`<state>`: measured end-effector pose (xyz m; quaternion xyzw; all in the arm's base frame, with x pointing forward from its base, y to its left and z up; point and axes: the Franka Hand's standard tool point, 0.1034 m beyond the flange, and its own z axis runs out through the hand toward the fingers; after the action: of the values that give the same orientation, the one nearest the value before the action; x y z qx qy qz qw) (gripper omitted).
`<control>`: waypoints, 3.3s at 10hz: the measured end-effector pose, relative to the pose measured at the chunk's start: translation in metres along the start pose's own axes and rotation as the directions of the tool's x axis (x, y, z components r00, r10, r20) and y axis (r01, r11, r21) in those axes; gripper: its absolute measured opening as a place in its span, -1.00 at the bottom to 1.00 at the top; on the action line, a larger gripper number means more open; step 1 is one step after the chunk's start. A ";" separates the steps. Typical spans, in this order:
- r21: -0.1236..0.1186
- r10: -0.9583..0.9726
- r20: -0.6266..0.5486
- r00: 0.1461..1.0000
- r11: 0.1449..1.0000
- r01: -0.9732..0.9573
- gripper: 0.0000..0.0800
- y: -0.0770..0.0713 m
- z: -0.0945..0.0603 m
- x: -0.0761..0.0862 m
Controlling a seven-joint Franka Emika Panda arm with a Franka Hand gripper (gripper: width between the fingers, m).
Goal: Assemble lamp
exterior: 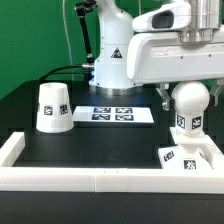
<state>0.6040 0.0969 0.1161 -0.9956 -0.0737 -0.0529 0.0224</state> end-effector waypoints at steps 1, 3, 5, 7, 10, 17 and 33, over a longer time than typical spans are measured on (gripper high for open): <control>0.001 0.053 0.000 0.999 0.999 -0.053 0.45 0.000 0.000 0.000; 0.007 0.232 0.005 0.973 0.973 -0.232 0.45 0.001 0.000 -0.002; 0.017 0.400 0.018 0.916 0.916 -0.401 0.45 -0.001 0.001 -0.006; 0.048 0.590 0.046 0.806 0.805 -0.592 0.45 -0.002 0.002 -0.006; 0.044 0.809 0.094 0.581 0.579 -0.814 0.45 -0.007 0.004 -0.007; 0.026 0.959 0.159 0.235 0.234 -0.972 0.45 -0.015 0.006 -0.007; 0.055 -0.196 -0.029 0.980 0.979 0.197 0.75 -0.013 0.002 -0.001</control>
Offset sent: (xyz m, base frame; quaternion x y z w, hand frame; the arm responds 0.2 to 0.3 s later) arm -0.0211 -0.0088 -0.0018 0.0051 -0.0240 0.3079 0.9511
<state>0.6017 0.1096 0.1146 -0.9818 -0.1728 -0.0641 0.0468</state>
